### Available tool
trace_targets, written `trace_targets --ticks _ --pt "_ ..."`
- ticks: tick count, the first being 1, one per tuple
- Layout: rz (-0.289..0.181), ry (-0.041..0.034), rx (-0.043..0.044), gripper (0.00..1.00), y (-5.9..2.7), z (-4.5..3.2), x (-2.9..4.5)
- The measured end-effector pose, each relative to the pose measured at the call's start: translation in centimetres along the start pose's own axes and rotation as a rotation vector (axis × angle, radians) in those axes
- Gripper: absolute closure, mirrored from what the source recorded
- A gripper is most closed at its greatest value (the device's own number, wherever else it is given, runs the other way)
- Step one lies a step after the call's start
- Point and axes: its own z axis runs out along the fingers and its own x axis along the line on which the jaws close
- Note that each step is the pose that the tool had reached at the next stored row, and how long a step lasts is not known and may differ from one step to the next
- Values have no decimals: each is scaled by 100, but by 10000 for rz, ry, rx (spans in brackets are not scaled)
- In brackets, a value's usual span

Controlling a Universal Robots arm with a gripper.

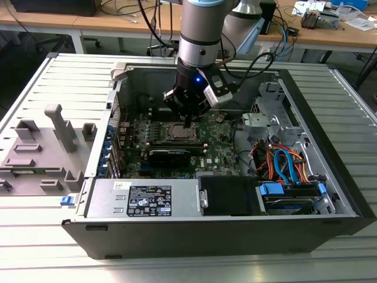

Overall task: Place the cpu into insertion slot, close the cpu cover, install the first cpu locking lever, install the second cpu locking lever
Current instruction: 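Install the second cpu locking lever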

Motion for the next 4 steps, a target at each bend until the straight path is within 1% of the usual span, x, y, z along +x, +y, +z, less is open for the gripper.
trace_targets --ticks 4 --pt "0 0 0 89 0 -4 0"
